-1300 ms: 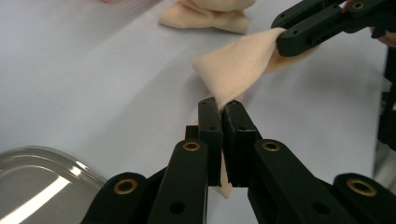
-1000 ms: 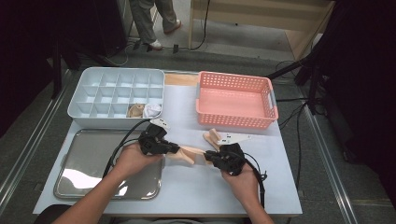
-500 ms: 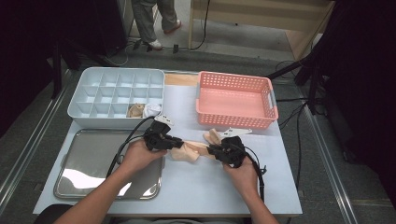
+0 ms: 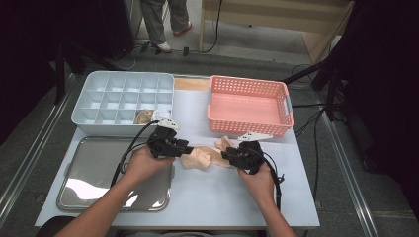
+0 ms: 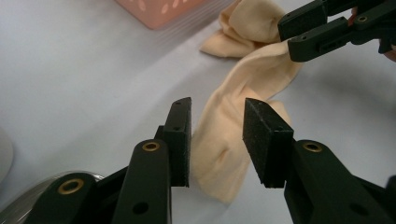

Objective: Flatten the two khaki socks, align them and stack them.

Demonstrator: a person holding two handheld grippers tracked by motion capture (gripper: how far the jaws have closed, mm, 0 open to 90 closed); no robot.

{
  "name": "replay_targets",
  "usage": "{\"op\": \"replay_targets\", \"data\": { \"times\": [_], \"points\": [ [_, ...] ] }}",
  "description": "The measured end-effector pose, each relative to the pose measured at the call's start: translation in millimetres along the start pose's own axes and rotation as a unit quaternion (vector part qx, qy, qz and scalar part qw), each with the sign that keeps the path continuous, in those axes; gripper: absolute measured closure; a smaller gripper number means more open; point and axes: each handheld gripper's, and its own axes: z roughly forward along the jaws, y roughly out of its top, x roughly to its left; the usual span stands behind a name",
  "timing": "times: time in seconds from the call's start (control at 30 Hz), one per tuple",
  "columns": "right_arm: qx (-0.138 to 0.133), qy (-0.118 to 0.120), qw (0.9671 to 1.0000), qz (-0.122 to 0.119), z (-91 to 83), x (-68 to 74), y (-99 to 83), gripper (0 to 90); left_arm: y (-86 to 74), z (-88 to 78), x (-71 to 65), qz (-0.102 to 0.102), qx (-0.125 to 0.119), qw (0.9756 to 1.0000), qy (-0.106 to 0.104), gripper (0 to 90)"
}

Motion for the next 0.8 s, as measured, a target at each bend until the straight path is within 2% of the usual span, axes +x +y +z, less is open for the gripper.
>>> {"op": "replay_targets", "data": {
  "times": [0.1, 0.2, 0.3, 0.43, 0.6, 0.8],
  "points": [
    [-0.008, 0.0, 1.0, -0.002, -5.3, 1.6, 0.2, 69.5, 1.2, -7.3, -1.6, -0.005, -0.005, 1.0, -0.001, 61.6],
    [-0.01, 0.003, 0.9999, 0.005, -9.6, 2.6, -0.8, 69.9, 1.9, -14.8, -2.1, -0.007, -0.014, 0.9999, -0.003, 61.3],
    [-0.007, 0.001, 1.0, 0.007, -10.6, 1.8, -2.1, 70.2, 1.2, -14.7, -3.4, -0.005, -0.006, 0.9999, -0.007, 61.2],
    [0.0, -0.006, 1.0, 0.007, -8.1, -1.0, -4.8, 69.9, -1.1, -2.7, -7.6, -0.004, 0.007, 0.9998, -0.017, 60.4],
    [0.006, -0.016, 0.9998, 0.012, -4.2, -6.5, -8.1, 69.5, -6.1, 17.9, -9.1, -0.006, 0.031, 0.9994, -0.015, 58.9],
    [0.012, -0.025, 0.9995, 0.015, 5.2, -10.5, -9.5, 72.2, -10.3, 31.2, -6.3, -0.002, 0.046, 0.9989, 0.003, 58.7]
  ]
}}
